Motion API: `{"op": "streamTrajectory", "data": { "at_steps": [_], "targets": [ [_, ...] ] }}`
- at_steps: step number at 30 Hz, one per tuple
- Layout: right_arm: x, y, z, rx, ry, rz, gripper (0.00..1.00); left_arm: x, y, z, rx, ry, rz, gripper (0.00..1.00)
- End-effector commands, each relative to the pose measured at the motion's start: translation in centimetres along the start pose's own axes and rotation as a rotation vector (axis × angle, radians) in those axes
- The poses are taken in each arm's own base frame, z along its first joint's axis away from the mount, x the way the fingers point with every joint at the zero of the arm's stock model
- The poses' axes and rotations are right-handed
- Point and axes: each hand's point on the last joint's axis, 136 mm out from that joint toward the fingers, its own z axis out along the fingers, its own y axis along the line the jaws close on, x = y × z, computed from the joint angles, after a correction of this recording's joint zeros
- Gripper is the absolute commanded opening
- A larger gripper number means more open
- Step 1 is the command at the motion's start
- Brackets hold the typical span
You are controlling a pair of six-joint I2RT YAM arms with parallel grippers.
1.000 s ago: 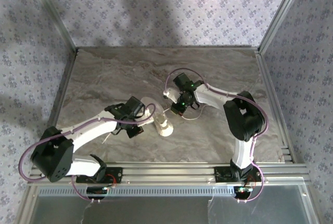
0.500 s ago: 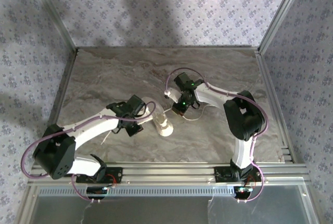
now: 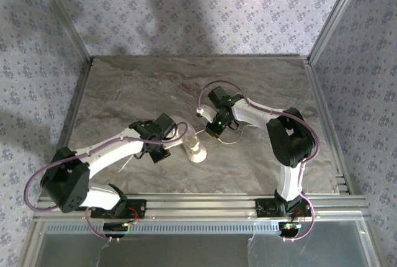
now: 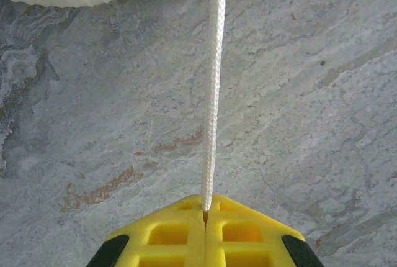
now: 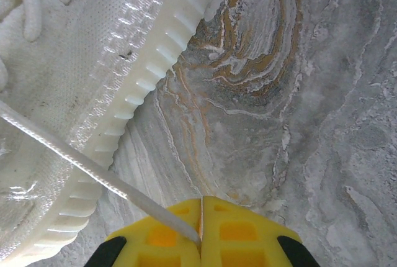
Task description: Tie the shoes
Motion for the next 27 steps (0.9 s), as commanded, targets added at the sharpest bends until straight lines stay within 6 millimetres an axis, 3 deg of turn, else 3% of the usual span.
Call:
{"op": "streamTrajectory", "data": {
  "at_steps": [1, 6, 9, 12, 16, 20, 27],
  "targets": [
    [3.9, -4.9, -0.6, 0.145, 0.128, 0.137, 0.0, 8.8, -1.2, -0.2, 0.033, 0.385, 0.036, 0.0],
    [3.6, -3.5, -0.5, 0.08, 0.088, 0.117, 0.0, 8.4, -0.6, 0.5, -0.002, 0.4, 0.017, 0.0],
    [2.6, -1.7, -0.9, 0.006, 0.018, 0.104, 0.0, 5.5, 0.2, 1.0, -0.039, 0.281, -0.044, 0.0],
    [1.4, -0.8, -1.2, -0.023, -0.039, 0.089, 0.01, 1.2, 1.6, 0.3, -0.085, 0.148, -0.099, 0.0],
    [1.1, 0.2, -1.4, -0.063, -0.049, 0.106, 0.28, -2.5, 2.5, 0.3, -0.043, 0.038, -0.261, 0.0],
    [1.6, 1.5, -1.5, -0.106, -0.072, 0.13, 0.42, -2.9, 1.6, 1.4, 0.006, 0.047, -0.338, 0.0],
    [1.2, 4.6, -0.1, -0.208, -0.062, 0.117, 0.4, -3.9, 0.4, 1.7, 0.067, -0.038, -0.417, 0.0]
  ]
}}
